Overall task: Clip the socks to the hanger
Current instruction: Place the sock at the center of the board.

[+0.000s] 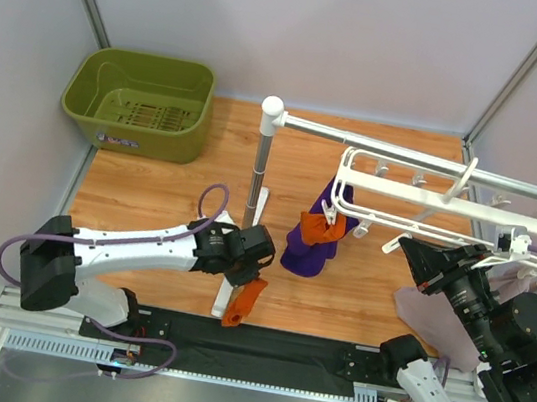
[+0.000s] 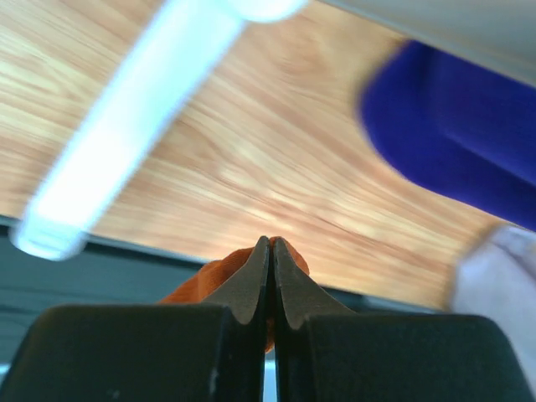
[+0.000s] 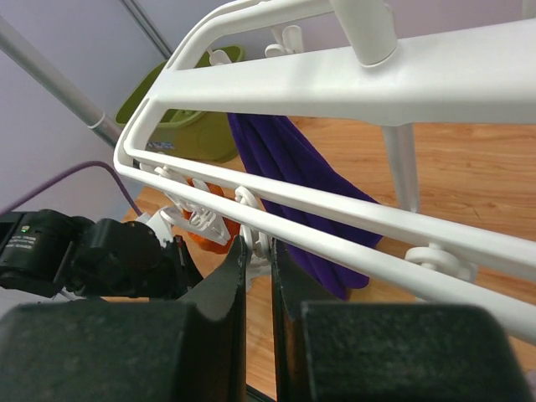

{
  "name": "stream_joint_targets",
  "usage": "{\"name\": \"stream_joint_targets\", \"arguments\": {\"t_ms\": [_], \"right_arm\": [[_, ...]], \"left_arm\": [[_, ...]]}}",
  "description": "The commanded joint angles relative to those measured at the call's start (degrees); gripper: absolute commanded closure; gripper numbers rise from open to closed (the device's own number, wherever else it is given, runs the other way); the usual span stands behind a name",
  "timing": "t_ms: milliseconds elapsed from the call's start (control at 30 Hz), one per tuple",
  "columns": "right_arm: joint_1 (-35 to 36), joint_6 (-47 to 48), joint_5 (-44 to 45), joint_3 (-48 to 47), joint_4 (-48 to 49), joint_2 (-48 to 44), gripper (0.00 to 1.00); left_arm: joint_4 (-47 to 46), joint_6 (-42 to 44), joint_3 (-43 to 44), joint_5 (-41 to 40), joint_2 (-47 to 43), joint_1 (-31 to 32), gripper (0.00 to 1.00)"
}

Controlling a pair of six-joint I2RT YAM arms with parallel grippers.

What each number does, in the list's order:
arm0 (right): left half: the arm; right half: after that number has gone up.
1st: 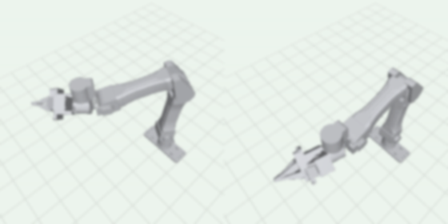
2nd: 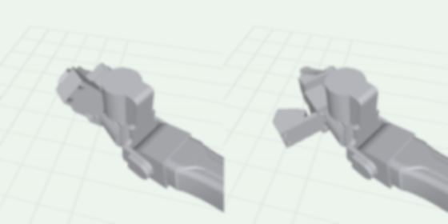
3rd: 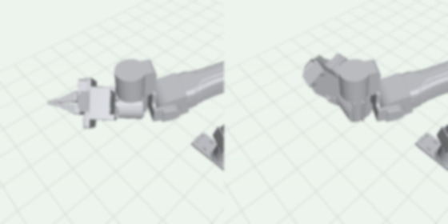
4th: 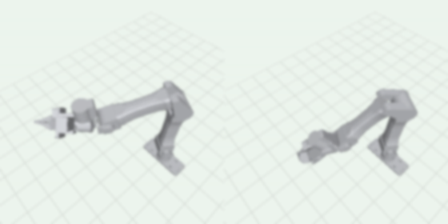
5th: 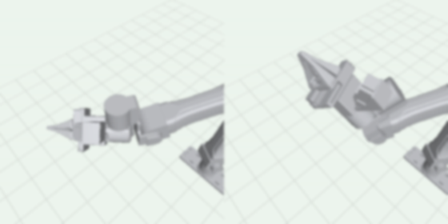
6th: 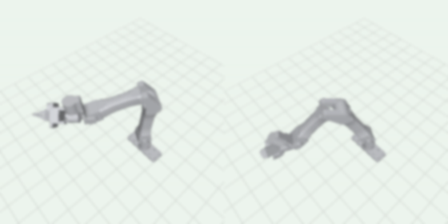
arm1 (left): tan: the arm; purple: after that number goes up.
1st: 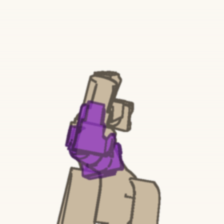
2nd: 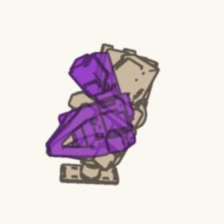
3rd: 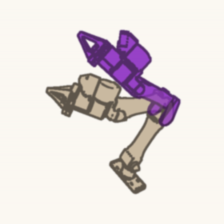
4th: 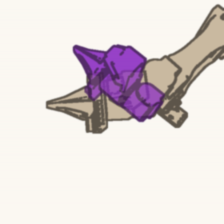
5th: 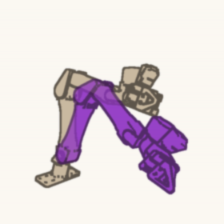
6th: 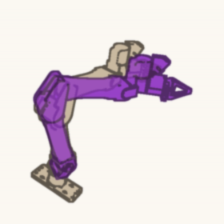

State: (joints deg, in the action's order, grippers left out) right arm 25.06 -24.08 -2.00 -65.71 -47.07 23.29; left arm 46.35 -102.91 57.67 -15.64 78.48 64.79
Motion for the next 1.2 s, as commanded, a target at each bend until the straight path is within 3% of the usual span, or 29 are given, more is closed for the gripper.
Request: {"name": "stream_joint_targets", "arguments": {"t_ms": [0,133,200,233,300,467,533,733,867,1000,1033,1133,1167], "right_arm": [[0.2,1.3,0.1,0.0,-4.3,0.3,1.00],[0.2,1.5,0.3,0.1,-4.9,-0.2,1.00],[0.1,1.4,0.2,0.4,-5.0,-0.4,1.00],[0.2,1.3,0.2,0.6,-4.9,-0.5,1.00],[0.1,1.3,0.1,1.1,-4.7,-0.9,1.00],[0.2,1.5,-0.5,1.5,-4.5,-0.9,1.00],[0.2,1.9,-0.5,1.6,-4.6,-1.0,1.00],[0.2,2.3,-0.8,2.3,-4.4,-1.4,1.00],[0.1,1.8,-1.3,3.3,-4.0,-2.0,1.00],[0.2,1.8,-1.5,4.2,-3.9,-2.1,1.00],[0.2,1.8,-1.6,4.1,-3.7,-2.0,1.00],[0.2,2.2,-1.9,3.4,-3.9,-1.4,1.00],[0.2,2.3,-1.8,3.1,-4.0,-1.1,1.00]], "left_arm": [[-7.1,3.8,-2.1,-2.8,0.1,0.2,0.96],[-3.7,7.9,2.6,-2.0,7.5,0.2,0.84],[-6.8,8.9,2.0,-0.5,8.4,0.2,0.71],[-7.9,9.0,1.5,0.3,8.8,0.2,0.58],[-9.7,9.7,0.6,2.4,9.1,0.0,0.50],[-6.3,17.7,2.7,3.0,8.2,-0.3,0.48],[-1.1,26.6,4.7,2.7,7.8,-0.2,0.48],[0.8,54.5,5.3,6.6,2.9,0.6,0.49],[8.1,59.9,4.9,3.6,0.5,0.7,0.48],[-0.5,57.9,-4.0,6.4,-8.1,0.7,0.47],[-2.2,57.7,-5.9,7.0,-11.7,0.7,0.36],[-8.0,58.6,-12.6,7.4,-19.7,1.8,0.39],[-8.9,60.8,-13.0,6.9,-21.4,2.3,0.35]]}}
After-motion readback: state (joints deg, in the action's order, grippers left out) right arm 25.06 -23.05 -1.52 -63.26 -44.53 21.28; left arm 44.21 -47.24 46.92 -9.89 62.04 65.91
